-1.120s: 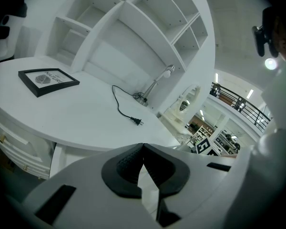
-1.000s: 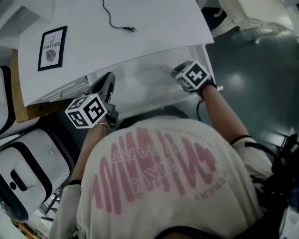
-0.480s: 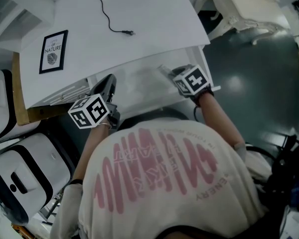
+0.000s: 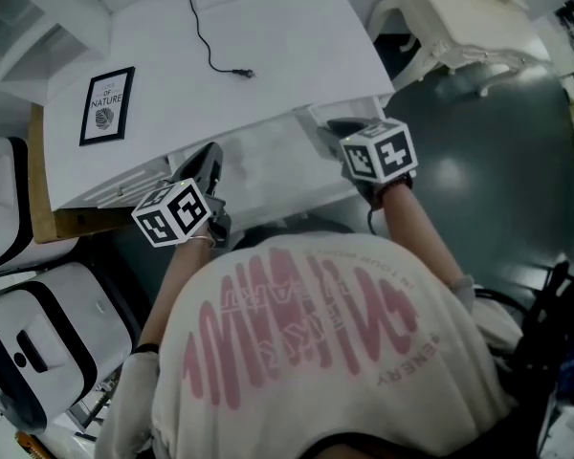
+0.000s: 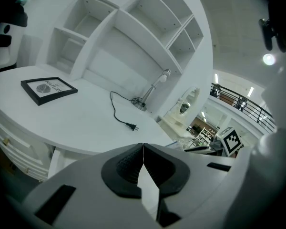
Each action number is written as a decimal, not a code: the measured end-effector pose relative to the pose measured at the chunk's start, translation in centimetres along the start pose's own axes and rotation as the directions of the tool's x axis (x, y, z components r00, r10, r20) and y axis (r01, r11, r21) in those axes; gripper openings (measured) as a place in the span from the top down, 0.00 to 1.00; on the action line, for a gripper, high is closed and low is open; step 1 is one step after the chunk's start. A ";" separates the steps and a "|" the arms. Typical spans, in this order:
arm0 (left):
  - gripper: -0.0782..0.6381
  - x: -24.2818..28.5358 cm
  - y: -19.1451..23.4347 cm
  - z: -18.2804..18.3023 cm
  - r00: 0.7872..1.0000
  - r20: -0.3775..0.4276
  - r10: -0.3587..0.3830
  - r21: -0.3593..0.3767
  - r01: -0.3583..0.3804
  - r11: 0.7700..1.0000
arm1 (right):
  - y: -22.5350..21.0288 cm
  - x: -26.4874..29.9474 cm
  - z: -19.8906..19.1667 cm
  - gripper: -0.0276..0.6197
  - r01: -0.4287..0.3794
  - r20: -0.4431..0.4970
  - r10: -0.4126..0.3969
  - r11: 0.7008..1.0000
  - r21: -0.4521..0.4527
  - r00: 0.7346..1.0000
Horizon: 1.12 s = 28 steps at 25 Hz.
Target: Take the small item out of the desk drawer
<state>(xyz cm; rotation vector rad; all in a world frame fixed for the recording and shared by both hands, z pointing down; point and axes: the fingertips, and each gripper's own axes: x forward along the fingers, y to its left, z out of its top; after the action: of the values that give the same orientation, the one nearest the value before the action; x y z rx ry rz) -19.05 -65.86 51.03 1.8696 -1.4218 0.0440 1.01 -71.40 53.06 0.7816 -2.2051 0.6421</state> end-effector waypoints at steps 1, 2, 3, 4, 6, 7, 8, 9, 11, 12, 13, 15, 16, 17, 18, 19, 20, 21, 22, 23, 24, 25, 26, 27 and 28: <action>0.85 -0.1 -0.4 0.3 1.000 0.008 -0.007 0.006 0.007 1.000 | -0.1 -0.5 0.8 0.82 -0.001 0.032 0.000 1.000 0.008 1.000; 0.85 -0.2 -0.9 0.6 1.000 0.017 -0.015 0.011 0.015 1.000 | -0.1 -1.2 1.6 0.82 -0.003 0.065 0.001 1.000 0.018 0.998; 0.85 -0.4 -1.4 0.9 0.999 0.028 -0.022 0.017 0.022 1.000 | -0.2 -1.9 2.5 0.82 -0.003 0.101 0.000 1.000 0.029 0.995; 0.85 -0.6 -1.9 1.4 0.999 0.039 -0.028 0.022 0.028 0.999 | -0.3 -2.7 3.5 0.82 -0.004 0.141 -0.002 0.999 0.041 0.990; 0.85 -1.1 -3.0 2.4 0.997 0.067 -0.037 0.034 0.034 0.999 | -0.5 -4.5 5.4 0.82 -0.014 0.223 -0.002 0.997 0.070 0.975; 0.85 -1.4 -3.6 2.9 0.996 0.081 -0.040 0.040 0.037 0.999 | -0.5 -5.4 6.2 0.82 -0.024 0.264 0.001 0.996 0.086 0.964; 0.85 -1.8 -4.2 3.3 0.995 0.094 -0.043 0.047 0.038 0.998 | -0.4 -6.4 7.0 0.82 -0.039 0.306 0.006 0.994 0.102 0.952; 0.85 -2.2 -4.9 3.6 0.993 0.107 -0.046 0.054 0.040 0.998 | -0.3 -7.4 7.6 0.82 -0.055 0.345 0.012 0.992 0.116 0.938; 0.85 -3.1 -6.3 4.1 0.989 0.137 -0.053 0.069 0.044 0.997 | 0.1 -9.4 8.7 0.82 -0.088 0.417 0.029 0.989 0.123 0.908; 0.85 -3.5 -7.1 4.3 0.986 0.154 -0.057 0.075 0.046 0.996 | 0.3 -10.4 9.2 0.81 -0.102 0.448 0.039 0.988 0.117 0.893; 0.85 -3.9 -7.9 4.5 0.983 0.170 -0.063 0.080 0.050 0.996 | 0.6 -11.4 9.5 0.82 -0.114 0.475 0.049 0.988 0.108 0.879; 0.85 -4.8 -9.5 4.4 0.978 0.194 -0.071 0.087 0.055 0.995 | 1.3 -13.4 9.7 0.82 -0.132 0.513 0.068 0.987 0.090 0.856; 0.85 -5.3 -10.2 4.2 0.977 0.203 -0.072 0.087 0.055 0.995 | 1.6 -14.4 9.7 0.81 -0.138 0.525 0.076 0.987 0.079 0.847; 0.85 -5.8 -10.9 3.8 0.975 0.211 -0.070 0.087 0.053 0.995 | 2.0 -15.3 9.5 0.81 -0.146 0.536 0.087 0.987 0.068 0.840; 0.85 -6.3 -11.5 3.5 0.973 0.219 -0.068 0.086 0.050 0.995 | 2.4 -16.3 9.3 0.81 -0.155 0.546 0.100 0.986 0.056 0.832; 0.85 -6.8 -12.1 3.1 0.971 0.228 -0.065 0.085 0.047 0.995 | 2.7 -17.1 9.0 0.81 -0.164 0.555 0.113 0.986 0.043 0.824; 0.85 -7.2 -12.8 2.7 0.969 0.237 -0.062 0.086 0.043 0.995 | 3.0 -18.0 8.7 0.81 -0.171 0.564 0.124 0.985 0.031 0.816; 0.85 -7.7 -13.4 2.2 0.968 0.245 -0.060 0.088 0.039 0.995 | 3.2 -18.8 8.3 0.82 -0.176 0.571 0.134 0.984 0.019 0.810; 0.85 -8.1 -14.0 1.7 0.966 0.252 -0.057 0.090 0.036 0.995 | 3.4 -19.5 7.8 0.81 -0.179 0.576 0.142 0.984 0.007 0.805; 0.85 -8.5 -14.6 1.2 0.965 0.258 -0.055 0.091 0.033 0.995 | 3.6 -20.2 7.3 0.81 -0.179 0.578 0.148 0.984 -0.003 0.803; 0.85 -9.0 -15.2 0.6 0.964 0.262 -0.053 0.091 0.030 0.995 | 3.8 -20.8 6.6 0.81 -0.180 0.579 0.153 0.984 -0.010 0.801; 0.85 -9.4 -15.7 0.1 0.963 0.265 -0.051 0.092 0.028 0.995 | 4.0 -21.4 6.0 0.81 -0.181 0.580 0.156 0.983 -0.015 0.799; 0.85 -9.8 -16.3 -0.5 0.962 0.267 -0.051 0.094 0.027 0.995 | 4.2 -21.9 5.3 0.81 -0.183 0.581 0.159 0.983 -0.018 0.798; 0.85 -10.2 -16.8 -1.1 0.962 0.269 -0.051 0.096 0.026 0.995 | 4.3 -22.5 4.6 0.81 -0.184 0.582 0.161 0.983 -0.019 0.797; 0.85 -10.6 -17.4 -1.7 0.961 0.272 -0.052 0.099 0.025 0.995 | 4.4 -22.9 3.9 0.81 -0.184 0.583 0.162 0.983 -0.021 0.796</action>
<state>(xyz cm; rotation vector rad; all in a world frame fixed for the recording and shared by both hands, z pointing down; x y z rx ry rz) -7.88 -54.91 37.89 2.0416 -1.5914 -0.1770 9.37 -62.96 32.57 0.8884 -2.8652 0.5815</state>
